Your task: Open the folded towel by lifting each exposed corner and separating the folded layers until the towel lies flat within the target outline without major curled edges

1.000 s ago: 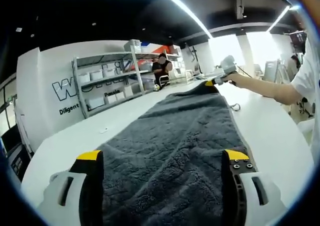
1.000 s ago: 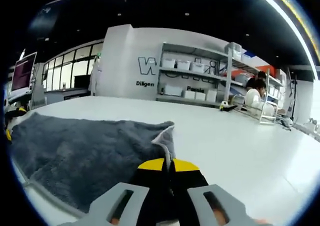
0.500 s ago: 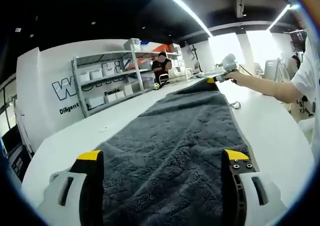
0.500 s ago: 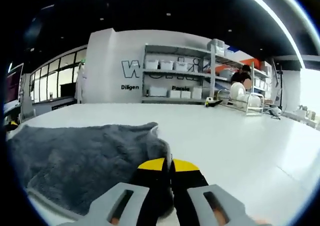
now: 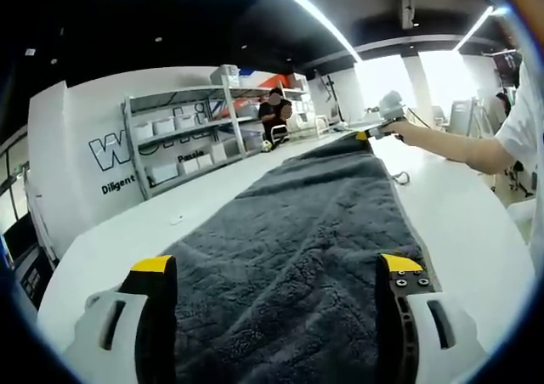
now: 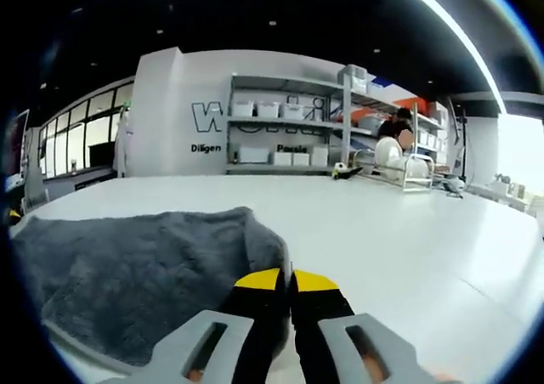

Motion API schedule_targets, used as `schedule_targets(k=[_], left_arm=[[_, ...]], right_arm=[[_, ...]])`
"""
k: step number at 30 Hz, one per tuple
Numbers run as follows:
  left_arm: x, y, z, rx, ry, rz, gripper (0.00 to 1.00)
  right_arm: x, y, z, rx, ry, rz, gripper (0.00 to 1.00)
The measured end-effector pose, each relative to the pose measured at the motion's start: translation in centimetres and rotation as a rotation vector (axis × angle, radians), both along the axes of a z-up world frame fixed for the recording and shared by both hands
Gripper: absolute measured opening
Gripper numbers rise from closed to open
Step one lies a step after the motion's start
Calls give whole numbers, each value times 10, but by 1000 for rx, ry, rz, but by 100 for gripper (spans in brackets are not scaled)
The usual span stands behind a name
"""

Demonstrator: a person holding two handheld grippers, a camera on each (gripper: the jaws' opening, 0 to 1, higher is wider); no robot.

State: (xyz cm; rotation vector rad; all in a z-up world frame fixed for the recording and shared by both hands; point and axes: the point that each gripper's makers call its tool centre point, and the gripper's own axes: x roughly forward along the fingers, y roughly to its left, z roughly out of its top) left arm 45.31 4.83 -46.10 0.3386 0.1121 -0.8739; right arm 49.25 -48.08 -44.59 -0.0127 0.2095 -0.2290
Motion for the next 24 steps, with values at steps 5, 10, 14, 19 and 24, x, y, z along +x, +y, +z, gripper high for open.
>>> schedule_targets(k=[5,10,14,19,24], left_arm=[[0,0,1,-3,-1,0,96],[-1,0,1,-4,-2,-1,96],[-1,0,1,-3,-2,-2,96],[-1,0,1,-2,-3,-1,96],[0,0,1,-2,-4,-1,96]], right_arm=[[-2,-5,-1,2,2,-19,0],[-4,-9,-2,3,4,-36,0],[-6,-13,-3,6,5,-52,0],[-8,-17,-3,11,7,-68,0],[-10,-22,-3,13,6,-86,0]])
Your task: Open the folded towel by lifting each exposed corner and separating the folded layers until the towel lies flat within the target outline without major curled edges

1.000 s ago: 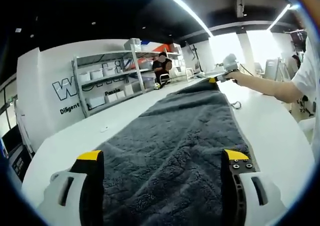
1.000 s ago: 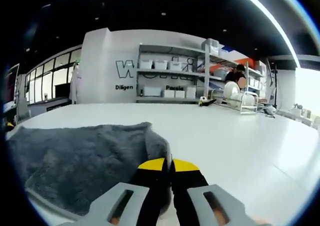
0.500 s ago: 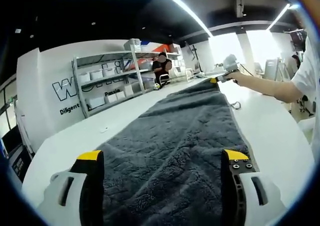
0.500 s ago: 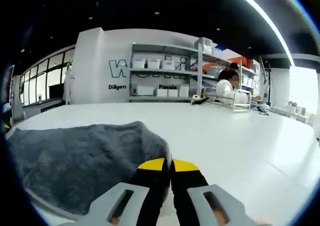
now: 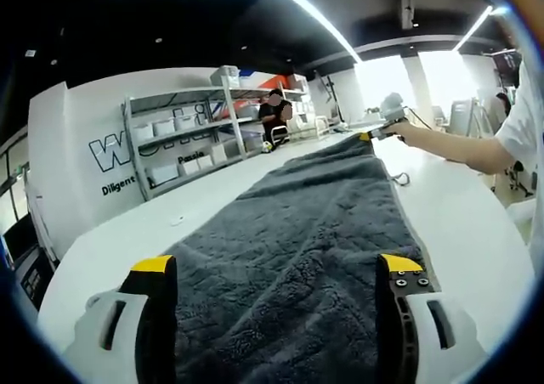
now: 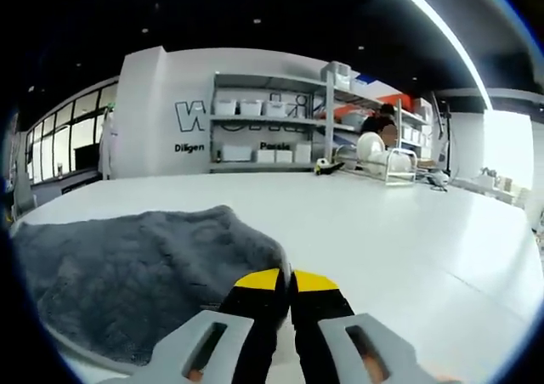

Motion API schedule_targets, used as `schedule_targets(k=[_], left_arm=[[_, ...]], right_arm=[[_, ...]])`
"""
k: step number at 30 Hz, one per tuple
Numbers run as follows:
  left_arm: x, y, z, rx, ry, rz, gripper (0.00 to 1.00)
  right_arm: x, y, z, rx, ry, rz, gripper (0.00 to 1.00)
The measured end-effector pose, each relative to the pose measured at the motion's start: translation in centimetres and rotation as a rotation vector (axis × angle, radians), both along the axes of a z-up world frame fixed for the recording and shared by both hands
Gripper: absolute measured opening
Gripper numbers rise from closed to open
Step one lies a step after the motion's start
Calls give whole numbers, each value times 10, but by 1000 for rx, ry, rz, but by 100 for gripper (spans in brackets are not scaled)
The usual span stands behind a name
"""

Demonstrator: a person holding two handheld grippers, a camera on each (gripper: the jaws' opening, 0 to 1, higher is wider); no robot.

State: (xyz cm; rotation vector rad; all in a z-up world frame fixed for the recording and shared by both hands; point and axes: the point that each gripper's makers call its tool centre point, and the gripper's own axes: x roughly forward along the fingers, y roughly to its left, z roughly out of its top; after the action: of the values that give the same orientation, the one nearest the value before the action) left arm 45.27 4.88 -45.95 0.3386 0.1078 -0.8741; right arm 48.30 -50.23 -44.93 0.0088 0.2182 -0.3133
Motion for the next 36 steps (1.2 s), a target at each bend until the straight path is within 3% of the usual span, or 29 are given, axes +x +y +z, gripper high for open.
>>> schedule_targets(k=[29,36], left_arm=[[2,1,1,6,-4,3,95],[1,0,0,8,-4,2,95]], right_arm=[[-5,-10,-5,6,29,-43,2],[-6,-13,-7,12,39,-58,11]])
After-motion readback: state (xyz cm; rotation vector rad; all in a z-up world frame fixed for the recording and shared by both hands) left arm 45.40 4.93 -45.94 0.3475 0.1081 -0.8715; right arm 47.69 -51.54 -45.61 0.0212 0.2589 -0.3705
